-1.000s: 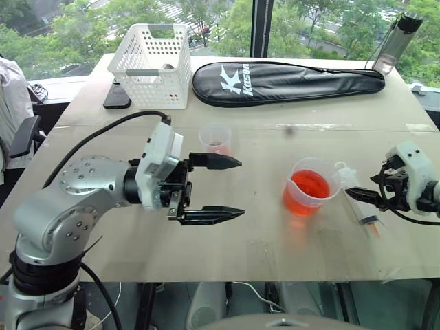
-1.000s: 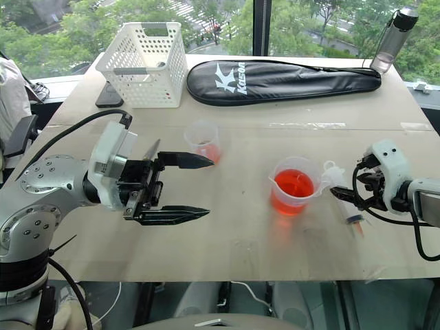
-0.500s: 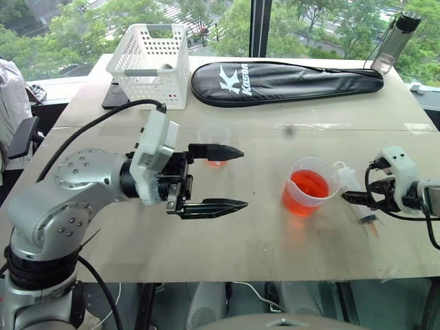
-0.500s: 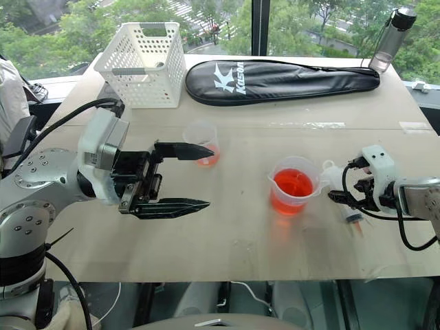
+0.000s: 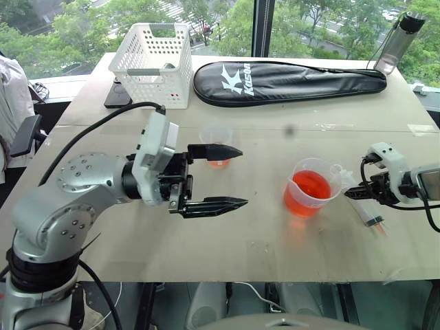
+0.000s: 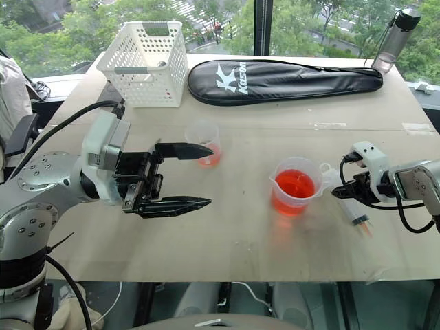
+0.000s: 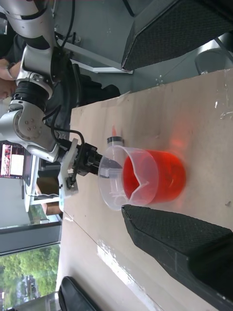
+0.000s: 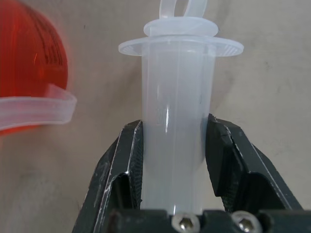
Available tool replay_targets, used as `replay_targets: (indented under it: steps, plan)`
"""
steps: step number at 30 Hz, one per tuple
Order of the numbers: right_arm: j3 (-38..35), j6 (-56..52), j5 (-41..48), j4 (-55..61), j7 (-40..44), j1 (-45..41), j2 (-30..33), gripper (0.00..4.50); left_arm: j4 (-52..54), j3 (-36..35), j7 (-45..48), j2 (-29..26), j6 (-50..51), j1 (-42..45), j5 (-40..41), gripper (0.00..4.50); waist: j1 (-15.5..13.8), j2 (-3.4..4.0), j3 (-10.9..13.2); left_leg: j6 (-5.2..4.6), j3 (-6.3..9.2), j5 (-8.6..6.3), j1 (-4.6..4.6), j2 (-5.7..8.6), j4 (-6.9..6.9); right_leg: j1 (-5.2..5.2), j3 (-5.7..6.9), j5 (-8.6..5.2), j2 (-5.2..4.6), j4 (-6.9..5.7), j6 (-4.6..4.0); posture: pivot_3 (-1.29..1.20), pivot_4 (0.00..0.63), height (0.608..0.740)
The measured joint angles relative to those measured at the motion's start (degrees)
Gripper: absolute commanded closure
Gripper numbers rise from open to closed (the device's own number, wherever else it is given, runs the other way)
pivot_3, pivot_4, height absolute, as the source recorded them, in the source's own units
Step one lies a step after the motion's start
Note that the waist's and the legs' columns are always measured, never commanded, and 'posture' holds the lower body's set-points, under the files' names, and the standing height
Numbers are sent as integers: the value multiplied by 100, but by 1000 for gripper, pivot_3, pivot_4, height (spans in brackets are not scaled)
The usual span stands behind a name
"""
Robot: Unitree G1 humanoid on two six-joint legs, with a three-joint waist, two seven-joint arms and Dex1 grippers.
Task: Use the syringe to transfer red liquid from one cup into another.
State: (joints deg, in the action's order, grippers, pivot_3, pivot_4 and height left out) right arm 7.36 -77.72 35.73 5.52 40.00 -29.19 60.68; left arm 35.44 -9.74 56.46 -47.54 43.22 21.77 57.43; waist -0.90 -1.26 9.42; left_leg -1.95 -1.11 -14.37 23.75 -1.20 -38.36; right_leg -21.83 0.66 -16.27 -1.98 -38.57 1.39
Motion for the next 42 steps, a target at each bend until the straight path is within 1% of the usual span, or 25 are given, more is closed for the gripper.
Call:
replay_targets:
  steps: [2, 5, 7, 9, 11, 12, 14, 17, 18, 19, 21, 24, 25, 27, 30, 34, 35, 36, 38, 42]
  plan:
    - [54, 236, -73, 53, 167, 164, 191, 3076, -3, 53, 0, 13, -31, -10, -18, 0, -7, 0, 0, 0, 1, 0, 1, 1, 0, 1, 1, 0, -1, 1, 0, 0, 150, 724]
    - [-109, 366, -124, 76, 242, 405, 323, 3077, -6, 90, -49, 60, -43, -39, -84, 0, -10, -1, 0, 0, 0, 0, 2, 1, -1, 3, 1, 0, -3, 4, 1, 0, 150, 724]
    - [-703, 432, -121, 100, 215, 873, 360, 3077, -23, 123, -176, 161, -67, -47, -115, 0, -30, -1, 1, 0, 1, 0, 4, 2, -1, 3, 3, 0, -5, 4, 1, 0, 150, 724]
    - [-1526, 375, -36, 150, 149, 1205, 287, 3077, -71, 142, -352, 274, -66, -38, -118, 0, -13, 4, 4, 0, -2, 0, 3, 2, -1, 2, 0, 1, -5, 2, 2, 0, 150, 724]
    - [-2699, 346, 156, 422, -64, 1247, -198, 3078, -158, 149, -523, 399, -65, 14, -119, 0, 34, 6, 4, 1, -5, 1, -4, -3, 1, 2, -4, 1, 1, -5, 2, 0, 150, 724]
    - [-3149, 337, 270, 638, -137, 1277, -392, 3078, -185, 162, -573, 455, -66, 50, -119, 0, 51, 6, 4, 2, -4, 1, -6, -5, 1, 2, -5, 1, 4, -11, 1, 0, 150, 724]
    - [-3771, 266, 457, 1215, -268, 1453, -606, 3078, -269, 215, -699, 589, -64, 124, -117, 0, 39, 8, 3, 3, 0, 1, -8, -6, 4, 1, -2, 0, 7, -16, 1, 0, 150, 724]
    - [-3978, 141, 641, 1793, -433, 1675, -900, 3078, -467, 369, -746, 696, -64, 319, -154, 0, 17, 8, 3, 3, 0, 2, -7, -5, 1, 2, -2, 0, 7, -16, 1, 0, 150, 724]
    - [-4001, 141, 759, 1946, -499, 1692, -1119, 3078, -567, 382, -746, 733, -64, 419, -168, 0, 20, 8, 3, 3, -3, 1, -6, -2, -1, 2, -4, 0, 6, -17, 1, 0, 150, 724]
    - [-4131, 170, 963, 2058, -577, 1591, -1473, 3078, -704, 398, -747, 763, -62, 559, -181, 0, 32, 8, 5, 2, -6, 1, -5, -2, -3, 2, -7, 1, 6, -16, 2, 0, 150, 724]
    - [-4317, 188, 1318, 2160, -706, 1330, -1778, 3078, -833, 414, -753, 783, -61, 711, -214, 0, 39, 18, 10, 2, -9, 1, -8, 2, -2, 2, -9, 0, 7, -17, 3, 0, 150, 724]
    - [-4838, 593, 2033, 2497, -1100, 786, -2512, 3078, -1087, 424, -893, 969, -21, 986, -226, 0, 25, 18, 11, 3, 0, 1, -5, -1, 0, 1, -2, 0, 9, -16, 2, 0, 150, 724]
    - [-4886, 974, 2346, 2836, -1305, 672, -2932, 3078, -1194, 424, -1014, 1084, 8, 1124, -223, 0, 16, 18, 11, 4, 6, 2, -2, -3, 3, 0, 2, 0, 10, -13, 2, 0, 150, 724]
    - [-4803, 1345, 2657, 3186, -1517, 661, -3268, 3078, -1261, 423, -1135, 1154, 45, 1223, -216, 0, 12, 20, 12, 20, 6, 12, 2, -3, 6, -2, 2, 0, 8, -8, 2, 0, 150, 724]
    - [-4461, 1799, 2887, 3545, -1884, 733, -3481, 3078, -1414, 422, -1294, 1223, 127, 1316, -221, 0, 23, 21, 13, 25, -7, 15, 3, 1, 3, -2, -4, 1, -2, 0, 4, 0, 150, 724]
    - [-4162, 2058, 2834, 3726, -1974, 834, -3651, 3078, -1493, 423, -1339, 1248, 141, 1369, -237, 0, 25, 20, 13, 25, -6, 15, 2, 2, 3, -1, -4, 1, -2, -1, 3, 0, 150, 724]
    - [-3803, 2431, 2595, 3872, -2011, 985, -3850, 3078, -1566, 425, -1380, 1282, 141, 1450, -321, 0, 18, 21, 13, 25, -3, 14, -1, 2, 3, -2, -2, 0, 0, -8, 3, 0, 150, 724]
    - [-3287, 2919, 2044, 3946, -1947, 1340, -4045, 3078, -1681, 447, -1426, 1323, 140, 1574, -386, 0, 14, 21, 13, 24, 1, 14, -2, 1, 2, -2, 0, 0, 3, -14, 3, 0, 150, 724]
    - [-2842, 3457, 1393, 3937, -1836, 1744, -4089, 3078, -1743, 482, -1432, 1355, 133, 1682, -453, 0, 15, 20, 13, 25, -2, 15, -2, 2, 2, -3, -2, 0, 4, -15, 3, 0, 150, 724]
    - [-2189, 4561, 335, 3740, -1631, 2444, -4314, 3078, -1925, 543, -1432, 1436, 123, 1898, -615, 0, 21, 20, 13, 27, -3, 16, -2, 2, 2, -5, -2, 0, 8, -15, 3, 0, 150, 724]
